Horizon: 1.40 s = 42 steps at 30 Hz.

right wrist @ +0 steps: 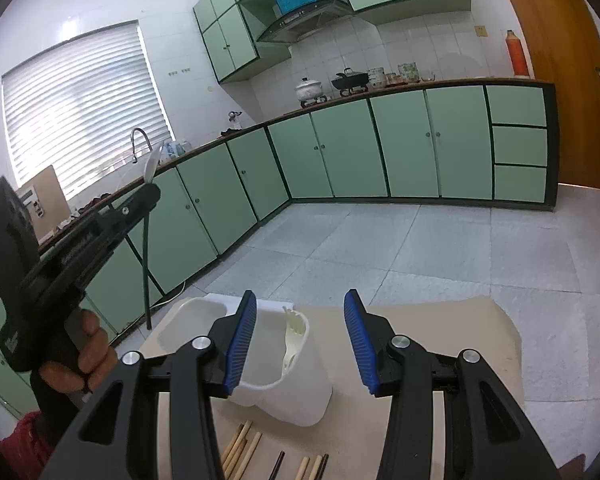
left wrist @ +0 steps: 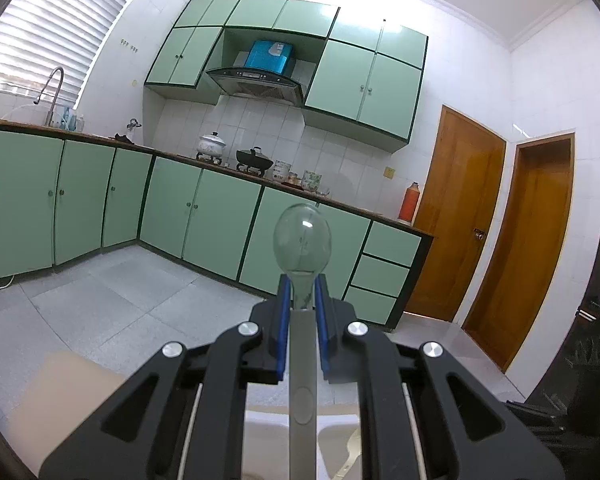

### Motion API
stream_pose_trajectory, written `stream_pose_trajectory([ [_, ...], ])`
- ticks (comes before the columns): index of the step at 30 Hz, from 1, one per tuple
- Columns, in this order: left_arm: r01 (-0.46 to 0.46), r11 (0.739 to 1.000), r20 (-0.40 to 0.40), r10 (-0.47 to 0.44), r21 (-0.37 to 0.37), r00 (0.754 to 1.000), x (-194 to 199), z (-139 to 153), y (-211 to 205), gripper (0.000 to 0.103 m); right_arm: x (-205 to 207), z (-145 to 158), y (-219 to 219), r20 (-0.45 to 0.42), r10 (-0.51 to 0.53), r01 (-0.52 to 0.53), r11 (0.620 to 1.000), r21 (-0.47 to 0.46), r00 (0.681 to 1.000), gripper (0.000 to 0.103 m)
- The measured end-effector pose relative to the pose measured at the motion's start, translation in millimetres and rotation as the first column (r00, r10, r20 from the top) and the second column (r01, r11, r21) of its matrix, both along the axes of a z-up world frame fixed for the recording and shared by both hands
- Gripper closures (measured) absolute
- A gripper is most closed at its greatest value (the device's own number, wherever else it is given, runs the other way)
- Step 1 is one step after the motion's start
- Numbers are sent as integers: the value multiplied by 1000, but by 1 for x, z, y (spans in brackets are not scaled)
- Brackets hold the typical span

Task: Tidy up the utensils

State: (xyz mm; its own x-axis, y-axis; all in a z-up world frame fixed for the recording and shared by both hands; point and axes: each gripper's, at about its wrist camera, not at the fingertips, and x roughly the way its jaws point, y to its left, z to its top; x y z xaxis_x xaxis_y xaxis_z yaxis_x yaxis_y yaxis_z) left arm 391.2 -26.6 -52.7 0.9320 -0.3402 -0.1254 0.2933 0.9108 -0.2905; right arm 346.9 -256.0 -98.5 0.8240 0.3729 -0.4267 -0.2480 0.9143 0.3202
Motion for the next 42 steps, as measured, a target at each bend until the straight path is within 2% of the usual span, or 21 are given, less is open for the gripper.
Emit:
stream_pose_trajectory([
  [12, -1, 1000, -41, 0, -18, 999, 14, -25, -7, 92, 26, -10, 7, 9, 24, -24, 1000, 8, 1000, 58],
  [21, -25, 999, -128, 31, 48, 991, 11, -51, -8, 91, 29, -24, 11, -23, 30, -30, 999, 13, 999, 58],
  [25, -30, 996, -137, 41, 81, 990, 4, -54, -8, 89, 30, -25, 13, -31, 28, -28, 1000, 11, 999, 58],
  [27, -34, 995, -140, 48, 96, 989, 2, -55, -8, 85, 29, -25, 15, -29, 28, -28, 1000, 5, 999, 58],
  [28, -36, 994, -142, 51, 101, 989, 1, -56, -8, 81, 29, -24, 16, -29, 28, -28, 1000, 0, 999, 58],
  [30, -43, 993, -141, 58, 109, 988, -1, -55, -7, 69, 27, -24, 19, -27, 27, -27, 1000, -15, 999, 57],
  [31, -45, 993, -139, 61, 113, 988, -3, -55, -7, 59, 27, -24, 20, -26, 26, -26, 999, -19, 999, 57],
  [32, -49, 992, -133, 65, 118, 989, -4, -54, -6, 53, 26, -24, 21, -26, 25, -25, 999, -22, 999, 56],
  [42, -40, 989, -115, 57, 142, 992, -24, -40, 3, 40, 16, -19, 23, -27, 16, -17, 999, -28, 999, 55],
])
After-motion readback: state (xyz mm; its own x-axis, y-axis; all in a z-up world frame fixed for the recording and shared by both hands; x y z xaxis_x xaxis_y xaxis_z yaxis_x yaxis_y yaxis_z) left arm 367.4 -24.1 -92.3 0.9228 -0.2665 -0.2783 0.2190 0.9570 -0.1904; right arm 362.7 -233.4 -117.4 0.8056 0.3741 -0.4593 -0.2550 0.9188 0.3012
